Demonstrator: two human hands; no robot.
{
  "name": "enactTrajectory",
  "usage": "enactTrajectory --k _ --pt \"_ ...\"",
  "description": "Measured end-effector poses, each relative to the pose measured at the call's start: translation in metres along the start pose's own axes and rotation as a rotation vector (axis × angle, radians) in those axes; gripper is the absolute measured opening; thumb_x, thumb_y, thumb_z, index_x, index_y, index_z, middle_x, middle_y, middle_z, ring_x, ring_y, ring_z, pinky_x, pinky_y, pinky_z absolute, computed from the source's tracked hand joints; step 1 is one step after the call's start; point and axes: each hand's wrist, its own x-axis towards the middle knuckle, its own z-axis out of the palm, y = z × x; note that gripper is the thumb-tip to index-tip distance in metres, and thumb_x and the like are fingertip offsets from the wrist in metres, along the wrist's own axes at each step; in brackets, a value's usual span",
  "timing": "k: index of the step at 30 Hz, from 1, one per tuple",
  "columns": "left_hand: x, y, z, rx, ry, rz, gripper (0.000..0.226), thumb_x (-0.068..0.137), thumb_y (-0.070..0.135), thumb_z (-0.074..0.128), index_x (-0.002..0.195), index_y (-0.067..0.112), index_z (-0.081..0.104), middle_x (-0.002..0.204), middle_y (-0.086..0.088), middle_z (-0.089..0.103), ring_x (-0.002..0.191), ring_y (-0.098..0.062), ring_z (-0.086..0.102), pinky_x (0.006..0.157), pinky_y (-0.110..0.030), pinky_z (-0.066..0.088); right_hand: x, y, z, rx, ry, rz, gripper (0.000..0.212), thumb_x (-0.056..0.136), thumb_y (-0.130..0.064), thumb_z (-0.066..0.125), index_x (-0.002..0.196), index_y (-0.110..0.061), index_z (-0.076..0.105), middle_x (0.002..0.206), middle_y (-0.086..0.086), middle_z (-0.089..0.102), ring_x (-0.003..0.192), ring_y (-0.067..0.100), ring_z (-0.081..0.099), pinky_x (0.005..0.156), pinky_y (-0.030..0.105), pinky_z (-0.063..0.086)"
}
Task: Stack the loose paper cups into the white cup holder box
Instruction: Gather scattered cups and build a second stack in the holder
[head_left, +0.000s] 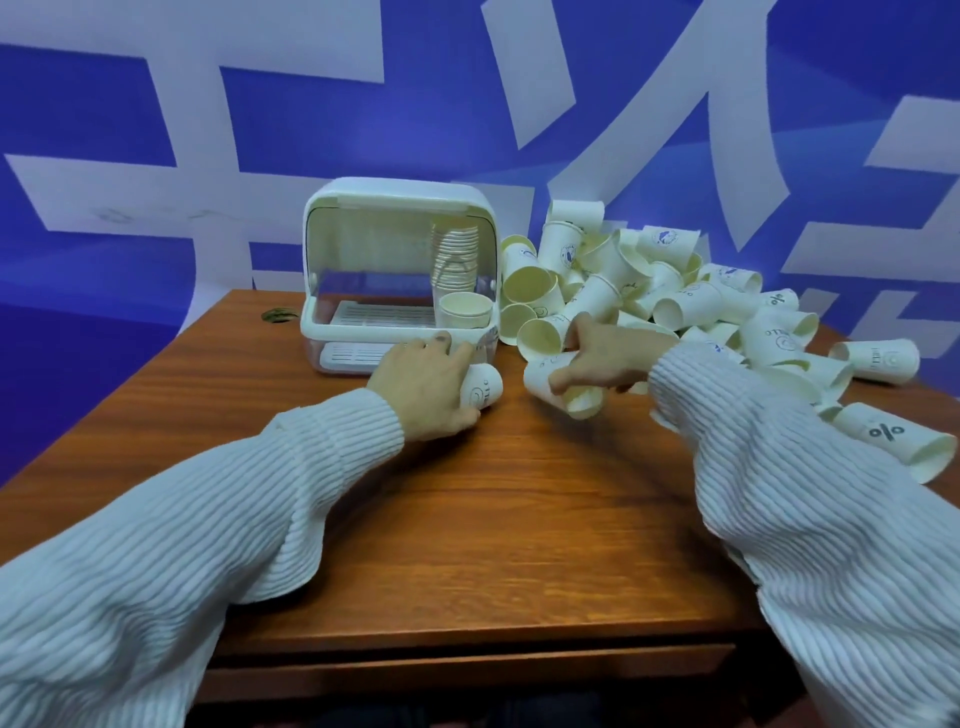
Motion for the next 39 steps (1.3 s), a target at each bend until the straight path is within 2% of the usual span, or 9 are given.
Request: enactTrajectory --k 4,7,11,15,24,28,33,37,39 --pt "0.001 -0.012 -0.014 -0.316 0.137 -0.086 0.072 0.079 0.068 0.058 0.132 0.02 0.049 0.125 -0.009 0.046 0.104 -0.037 0.063 0.085 -0.048 0.055 0.006 -0.009 -0.02 0.21 0.133 -0.052 0.058 0.082 -0.043 0.076 0.129 -0.024 0.049 0.113 0.001 0.061 0.09 0.017 0.06 0.071 0.033 0.046" --pt "0.009 -0.025 -0.026 -0.421 0.288 -0.187 0.067 0.086 0.062 0.066 0.136 0.02 0.051 0.126 -0.01 0.048 0.113 -0.036 0.06 0.092 -0.046 0.05 0.017 -0.02 -0.024 0.427 0.317 -0.147 0.059 0.084 -0.037 0.076 0.136 -0.026 0.051 0.122 0.003 0.059 0.102 0.02 0.059 0.079 0.034 0.047" --pt "0.021 -0.039 -0.036 -0.625 0.413 -0.376 0.08 0.079 0.059 0.077 0.137 0.017 0.042 0.132 -0.009 0.054 0.116 -0.032 0.061 0.094 -0.047 0.052 0.041 -0.044 -0.011 0.482 0.454 -0.171 0.067 0.079 -0.037 0.08 0.134 -0.019 0.048 0.12 0.003 0.06 0.105 0.022 0.06 0.089 0.039 0.05" --pt "0.027 -0.047 -0.035 -0.717 0.479 -0.456 0.076 0.08 0.055 0.078 0.132 0.011 0.044 0.129 -0.008 0.057 0.115 -0.028 0.057 0.09 -0.037 0.043 0.062 -0.065 -0.001 0.358 0.546 -0.243 0.068 0.079 -0.038 0.075 0.142 -0.024 0.051 0.137 0.007 0.055 0.122 0.025 0.058 0.097 0.036 0.047" --pt "0.033 -0.061 -0.025 -0.723 0.608 -0.417 0.071 0.089 0.052 0.072 0.144 0.014 0.048 0.142 -0.006 0.049 0.128 -0.023 0.052 0.105 -0.039 0.043 0.093 -0.082 -0.002 -0.011 0.424 -0.404 0.065 0.089 -0.044 0.063 0.151 -0.025 0.048 0.151 0.004 0.052 0.139 0.026 0.049 0.111 0.045 0.043" --pt "0.037 -0.066 -0.016 -0.712 0.631 -0.434 0.071 0.089 0.053 0.069 0.144 0.015 0.048 0.143 -0.005 0.045 0.127 -0.022 0.051 0.104 -0.042 0.046 0.1 -0.095 0.011 -0.174 0.317 -0.487 0.057 0.095 -0.039 0.055 0.149 -0.023 0.049 0.149 0.004 0.052 0.135 0.028 0.051 0.107 0.047 0.046" --pt "0.037 -0.072 -0.005 -0.723 0.613 -0.435 0.071 0.091 0.051 0.069 0.147 0.013 0.046 0.145 -0.006 0.044 0.129 -0.022 0.05 0.103 -0.034 0.041 0.116 -0.094 0.043 -0.243 0.182 -0.49 0.05 0.099 -0.032 0.045 0.142 -0.008 0.046 0.151 0.012 0.048 0.139 0.03 0.044 0.112 0.041 0.038" --pt "0.039 -0.075 0.001 -0.735 0.594 -0.449 0.071 0.092 0.049 0.07 0.147 0.011 0.047 0.145 -0.008 0.046 0.13 -0.023 0.051 0.104 -0.029 0.036 0.128 -0.092 0.047 -0.251 0.145 -0.478 0.059 0.1 -0.05 0.043 0.139 -0.005 0.045 0.148 0.013 0.047 0.14 0.03 0.041 0.113 0.046 0.034" --pt "0.041 -0.075 0.0 -0.738 0.588 -0.444 0.071 0.093 0.051 0.068 0.149 0.012 0.046 0.146 -0.008 0.046 0.132 -0.023 0.05 0.105 -0.03 0.036 0.128 -0.092 0.042 -0.206 0.126 -0.486 0.079 0.096 -0.067 0.038 0.148 -0.008 0.039 0.154 0.01 0.043 0.145 0.028 0.037 0.116 0.047 0.032"
